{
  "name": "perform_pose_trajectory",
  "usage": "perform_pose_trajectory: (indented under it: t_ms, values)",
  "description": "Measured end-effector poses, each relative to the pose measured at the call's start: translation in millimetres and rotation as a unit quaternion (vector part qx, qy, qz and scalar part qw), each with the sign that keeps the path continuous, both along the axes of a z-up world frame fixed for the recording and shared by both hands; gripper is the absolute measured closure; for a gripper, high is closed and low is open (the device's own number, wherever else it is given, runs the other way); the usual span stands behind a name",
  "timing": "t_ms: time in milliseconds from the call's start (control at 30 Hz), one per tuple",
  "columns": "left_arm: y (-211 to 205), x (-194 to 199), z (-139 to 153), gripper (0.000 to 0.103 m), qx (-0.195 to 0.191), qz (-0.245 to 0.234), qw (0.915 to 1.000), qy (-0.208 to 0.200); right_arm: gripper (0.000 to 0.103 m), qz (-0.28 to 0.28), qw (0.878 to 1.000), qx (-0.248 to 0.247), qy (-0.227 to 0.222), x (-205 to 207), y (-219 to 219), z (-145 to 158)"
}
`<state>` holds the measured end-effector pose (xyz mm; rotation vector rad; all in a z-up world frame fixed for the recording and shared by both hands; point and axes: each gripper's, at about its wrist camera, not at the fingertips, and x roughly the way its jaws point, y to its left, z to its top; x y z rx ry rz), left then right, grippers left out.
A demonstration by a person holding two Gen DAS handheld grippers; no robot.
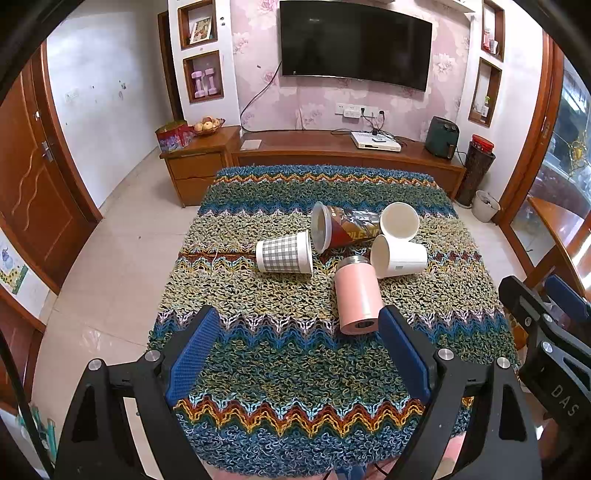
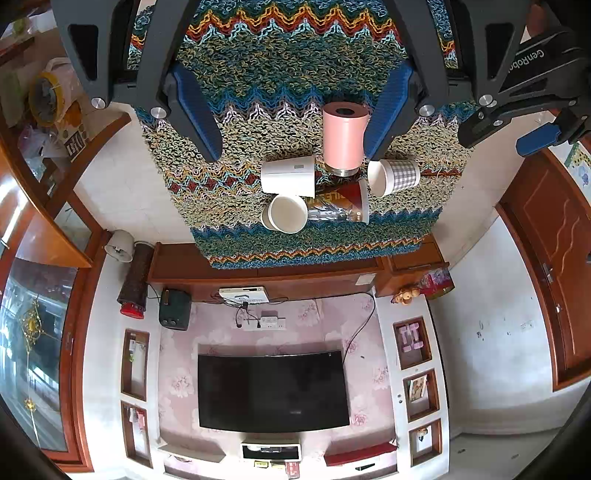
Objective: Flip cup upright
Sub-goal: 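Move the open left gripper toward the pink tumbler lying on its side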
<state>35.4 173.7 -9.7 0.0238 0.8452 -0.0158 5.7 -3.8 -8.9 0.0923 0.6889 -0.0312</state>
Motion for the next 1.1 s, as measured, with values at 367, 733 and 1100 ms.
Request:
perform_pose_trajectory:
  t_ms: [367,733,1100]
  values:
    - [2,3,1,0.013,0.0,0.003,1.0,0.003,0.024,-0.001,1.0,0.002,0.003,2,-1,0]
    - [3,13,-13,0.013,0.002,0.007,0.9998,0.016,0.024,-0.001,1.0,0.002,0.022,15,-1,-13]
    - [1,51,-52,0.013,-0.002,0.007,0.9975,0.07,0.024,0.0,0.998,-0.001,0.06,42,0,-40]
